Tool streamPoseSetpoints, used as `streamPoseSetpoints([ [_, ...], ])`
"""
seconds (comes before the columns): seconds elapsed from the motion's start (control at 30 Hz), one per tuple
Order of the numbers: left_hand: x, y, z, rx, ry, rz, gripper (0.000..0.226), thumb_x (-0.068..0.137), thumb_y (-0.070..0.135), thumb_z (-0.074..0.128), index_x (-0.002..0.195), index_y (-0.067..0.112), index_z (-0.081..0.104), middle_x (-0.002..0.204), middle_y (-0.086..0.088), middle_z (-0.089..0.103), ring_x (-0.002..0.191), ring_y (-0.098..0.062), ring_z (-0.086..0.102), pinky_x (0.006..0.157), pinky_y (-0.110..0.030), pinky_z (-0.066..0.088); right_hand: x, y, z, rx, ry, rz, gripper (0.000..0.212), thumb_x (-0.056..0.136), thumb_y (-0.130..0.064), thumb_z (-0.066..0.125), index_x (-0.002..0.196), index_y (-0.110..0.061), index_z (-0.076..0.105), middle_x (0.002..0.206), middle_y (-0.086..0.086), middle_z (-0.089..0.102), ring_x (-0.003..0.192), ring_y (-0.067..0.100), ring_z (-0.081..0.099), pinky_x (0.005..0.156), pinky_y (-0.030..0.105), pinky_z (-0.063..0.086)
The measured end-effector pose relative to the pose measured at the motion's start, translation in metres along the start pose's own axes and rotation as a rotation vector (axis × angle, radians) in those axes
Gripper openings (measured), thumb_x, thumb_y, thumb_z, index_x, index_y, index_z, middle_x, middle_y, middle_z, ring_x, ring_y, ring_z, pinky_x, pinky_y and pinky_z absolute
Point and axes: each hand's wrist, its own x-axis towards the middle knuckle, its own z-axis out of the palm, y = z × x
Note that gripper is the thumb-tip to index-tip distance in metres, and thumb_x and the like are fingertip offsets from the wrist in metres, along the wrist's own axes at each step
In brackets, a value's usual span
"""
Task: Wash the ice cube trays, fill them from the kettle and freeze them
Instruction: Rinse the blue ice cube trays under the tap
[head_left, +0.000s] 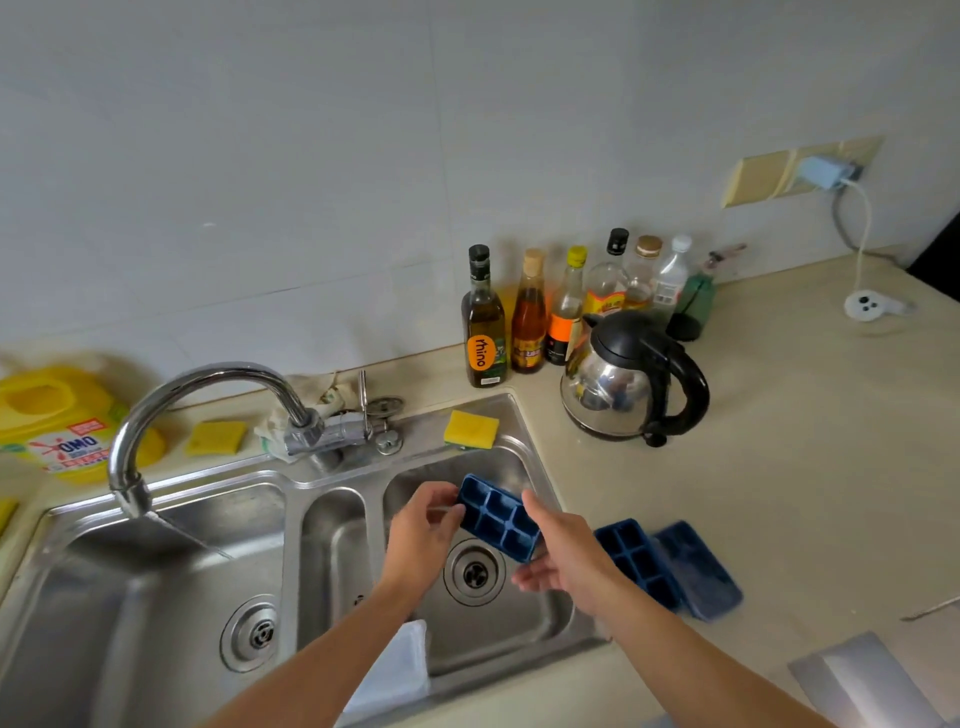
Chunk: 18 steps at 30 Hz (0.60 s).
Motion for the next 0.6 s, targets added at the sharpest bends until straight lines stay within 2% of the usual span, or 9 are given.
streamPoseSetpoints([
  [0.07, -0.003, 0.010, 0.019, -0.068, 0.053, -0.012, 0.021, 0.097, 0.005, 0.064, 0.099, 0.025, 0.068, 0.090, 0.011, 0.074, 0.084, -0.007, 0.070, 0.070, -0.026, 0.059, -0.006, -0.001, -0.022, -0.008, -0.043, 0.000, 0.057, 0.095, -0.067, 0.054, 0.112, -0.015, 0.067, 0.084, 0.016, 0.078, 0.072, 0.034, 0.077, 0.062, 0.036, 0.063],
  [0.17, -0.007, 0.026, 0.046, -0.102, 0.079, -0.042, 0.018, 0.098, 0.005, 0.061, 0.095, 0.021, 0.070, 0.086, 0.006, 0.075, 0.079, -0.016, 0.072, 0.061, -0.027, 0.059, -0.018, -0.005, -0.061, -0.078, -0.079, -0.027, 0.059, 0.096, -0.069, 0.048, 0.111, -0.015, 0.066, 0.093, 0.016, 0.076, 0.068, 0.033, 0.076, 0.060, 0.037, 0.062],
  [0.27, -0.012, 0.045, 0.077, -0.055, 0.077, -0.025, 0.021, 0.100, 0.007, 0.057, 0.093, 0.023, 0.070, 0.085, 0.007, 0.075, 0.077, -0.016, 0.071, 0.062, -0.031, 0.060, -0.027, -0.009, -0.103, -0.127, -0.115, -0.067, 0.064, 0.097, -0.070, 0.044, 0.110, -0.012, 0.067, 0.091, 0.011, 0.078, 0.068, 0.031, 0.075, 0.058, 0.034, 0.061],
  [0.33, -0.016, 0.058, 0.097, -0.007, 0.071, -0.001, 0.024, 0.100, 0.008, 0.057, 0.091, 0.027, 0.070, 0.083, 0.008, 0.073, 0.076, -0.015, 0.068, 0.065, -0.031, 0.058, -0.028, -0.010, -0.132, -0.158, -0.067, -0.102, 0.064, 0.099, -0.069, 0.042, 0.106, -0.011, 0.068, 0.087, 0.010, 0.079, 0.065, 0.030, 0.074, 0.054, 0.033, 0.058],
  [0.43, -0.021, 0.074, 0.122, 0.161, 0.008, 0.082, 0.021, 0.098, 0.010, 0.059, 0.092, 0.027, 0.071, 0.082, 0.011, 0.070, 0.077, -0.010, 0.064, 0.069, -0.026, 0.054, -0.025, -0.003, -0.176, -0.277, 0.101, -0.199, 0.058, 0.100, -0.063, 0.044, 0.096, -0.009, 0.066, 0.083, 0.009, 0.077, 0.056, 0.024, 0.069, 0.051, 0.030, 0.054],
  [0.5, -0.022, 0.080, 0.136, 0.321, -0.052, 0.173, 0.017, 0.098, 0.011, 0.060, 0.094, 0.022, 0.071, 0.088, 0.010, 0.068, 0.082, -0.010, 0.063, 0.076, -0.030, 0.053, -0.020, 0.009, -0.204, -0.386, 0.171, -0.253, 0.054, 0.098, -0.057, 0.051, 0.085, -0.006, 0.061, 0.077, 0.005, 0.074, 0.050, 0.017, 0.062, 0.050, 0.029, 0.050],
  [0.57, -0.024, 0.082, 0.145, 0.449, -0.090, 0.231, 0.015, 0.099, 0.013, 0.058, 0.097, 0.020, 0.071, 0.092, 0.006, 0.067, 0.085, -0.014, 0.061, 0.080, -0.036, 0.051, -0.015, 0.022, -0.224, -0.510, 0.172, -0.255, 0.042, 0.097, -0.050, 0.056, 0.078, -0.013, 0.052, 0.073, 0.002, 0.062, 0.054, 0.014, 0.057, 0.058, 0.031, 0.047],
  [0.6, -0.024, 0.082, 0.150, 0.497, -0.101, 0.240, 0.015, 0.100, 0.014, 0.057, 0.099, 0.019, 0.070, 0.095, 0.005, 0.066, 0.086, -0.016, 0.061, 0.080, -0.038, 0.051, -0.013, 0.030, -0.232, -0.585, 0.163, -0.243, 0.037, 0.098, -0.047, 0.056, 0.081, -0.015, 0.053, 0.076, 0.001, 0.059, 0.064, 0.015, 0.058, 0.064, 0.032, 0.047],
])
